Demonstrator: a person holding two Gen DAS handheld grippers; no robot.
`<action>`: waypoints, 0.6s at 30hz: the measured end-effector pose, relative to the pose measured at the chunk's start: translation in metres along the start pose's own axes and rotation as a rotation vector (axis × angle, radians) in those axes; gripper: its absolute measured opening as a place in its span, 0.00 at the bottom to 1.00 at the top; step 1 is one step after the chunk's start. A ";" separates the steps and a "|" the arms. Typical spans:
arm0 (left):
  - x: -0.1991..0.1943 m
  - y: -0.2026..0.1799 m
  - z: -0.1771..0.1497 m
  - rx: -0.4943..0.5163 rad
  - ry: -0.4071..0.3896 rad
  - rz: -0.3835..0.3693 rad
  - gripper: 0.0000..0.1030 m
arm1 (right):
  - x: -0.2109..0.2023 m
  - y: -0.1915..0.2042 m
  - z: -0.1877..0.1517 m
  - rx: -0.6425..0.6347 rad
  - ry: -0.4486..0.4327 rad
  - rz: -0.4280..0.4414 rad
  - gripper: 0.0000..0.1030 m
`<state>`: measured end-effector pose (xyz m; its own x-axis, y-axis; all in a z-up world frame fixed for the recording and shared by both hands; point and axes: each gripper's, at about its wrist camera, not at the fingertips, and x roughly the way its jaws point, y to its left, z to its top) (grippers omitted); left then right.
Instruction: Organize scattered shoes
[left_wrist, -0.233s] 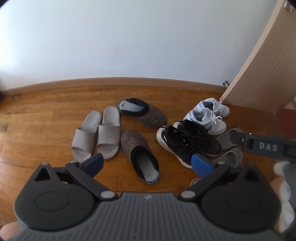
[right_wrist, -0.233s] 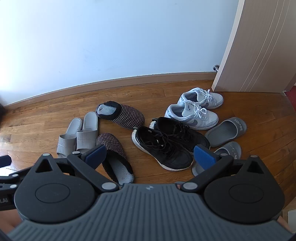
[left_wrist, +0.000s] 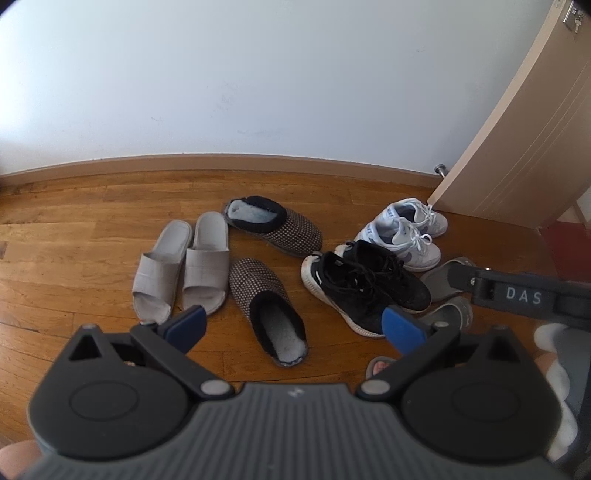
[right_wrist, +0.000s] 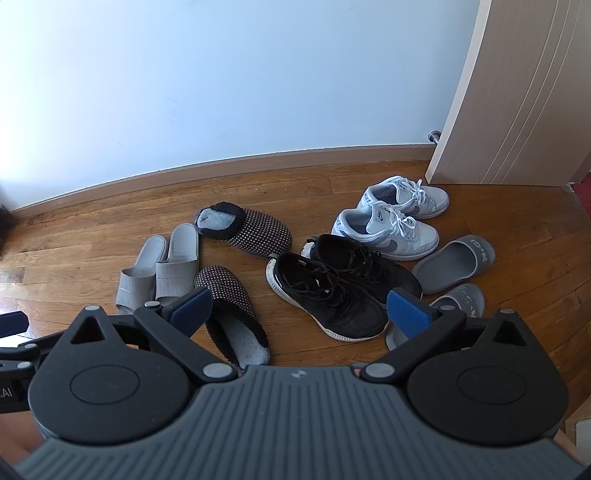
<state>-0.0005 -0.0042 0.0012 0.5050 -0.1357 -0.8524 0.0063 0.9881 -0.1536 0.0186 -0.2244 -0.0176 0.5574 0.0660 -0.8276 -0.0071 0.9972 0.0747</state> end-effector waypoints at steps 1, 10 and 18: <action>0.000 -0.001 0.000 0.001 -0.003 0.000 1.00 | 0.000 0.002 0.001 -0.001 0.000 -0.003 0.99; 0.000 0.002 0.006 0.009 -0.014 -0.012 1.00 | -0.001 0.000 0.000 0.013 -0.020 0.018 0.99; 0.000 -0.001 0.007 0.010 -0.001 -0.026 1.00 | -0.002 0.005 -0.002 0.002 -0.009 0.021 0.99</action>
<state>0.0058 -0.0043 0.0049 0.5057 -0.1609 -0.8476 0.0282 0.9850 -0.1702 0.0155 -0.2199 -0.0168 0.5646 0.0861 -0.8209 -0.0170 0.9956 0.0927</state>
